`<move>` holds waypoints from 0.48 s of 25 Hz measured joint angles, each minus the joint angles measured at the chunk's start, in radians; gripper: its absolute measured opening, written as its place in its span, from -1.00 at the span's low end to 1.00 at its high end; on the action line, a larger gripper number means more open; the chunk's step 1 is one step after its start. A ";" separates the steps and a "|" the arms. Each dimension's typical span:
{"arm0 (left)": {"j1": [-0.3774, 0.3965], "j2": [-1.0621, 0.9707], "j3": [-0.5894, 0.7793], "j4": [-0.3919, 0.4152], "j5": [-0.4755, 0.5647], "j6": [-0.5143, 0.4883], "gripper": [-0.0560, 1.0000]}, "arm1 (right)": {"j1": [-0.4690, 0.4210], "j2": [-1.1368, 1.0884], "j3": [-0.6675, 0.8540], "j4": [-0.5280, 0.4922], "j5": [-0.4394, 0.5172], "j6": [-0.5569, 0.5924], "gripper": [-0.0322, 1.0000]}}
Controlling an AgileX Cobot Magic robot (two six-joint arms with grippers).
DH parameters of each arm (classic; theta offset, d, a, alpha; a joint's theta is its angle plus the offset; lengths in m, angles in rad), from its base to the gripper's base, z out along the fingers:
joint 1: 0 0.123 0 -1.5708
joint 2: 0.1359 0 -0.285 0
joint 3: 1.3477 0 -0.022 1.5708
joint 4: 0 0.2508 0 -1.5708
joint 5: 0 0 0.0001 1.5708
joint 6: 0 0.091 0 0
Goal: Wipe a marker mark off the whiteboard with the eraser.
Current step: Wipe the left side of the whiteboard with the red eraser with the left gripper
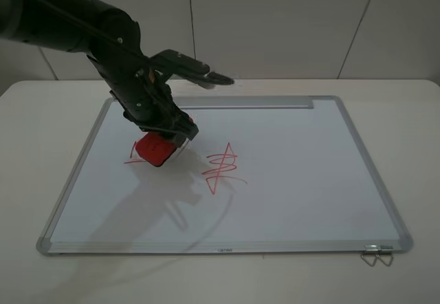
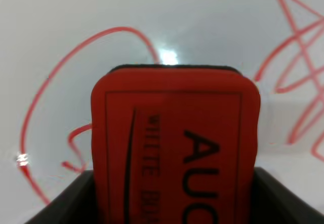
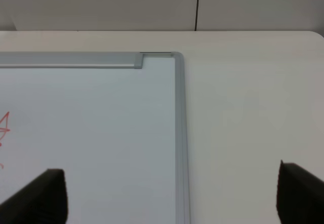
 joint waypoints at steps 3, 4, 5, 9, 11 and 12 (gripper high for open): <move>0.096 0.001 0.000 0.000 0.049 -0.025 0.18 | 0.000 0.000 0.000 0.000 0.000 0.000 0.43; 0.127 0.001 0.000 0.001 0.056 -0.032 0.18 | 0.000 0.000 0.000 0.000 0.000 0.000 0.43; 0.151 0.001 0.000 0.001 0.057 -0.035 0.18 | 0.000 0.000 0.000 0.000 0.000 0.000 0.43; 0.229 0.006 0.000 0.000 0.036 -0.049 0.18 | 0.000 0.000 0.000 0.000 0.000 0.000 0.43; 0.241 0.023 0.000 -0.012 0.018 -0.050 0.18 | 0.000 0.000 0.000 0.000 0.000 0.000 0.43; 0.242 0.035 0.000 -0.020 0.009 -0.050 0.18 | 0.000 0.000 0.000 0.000 0.000 0.000 0.43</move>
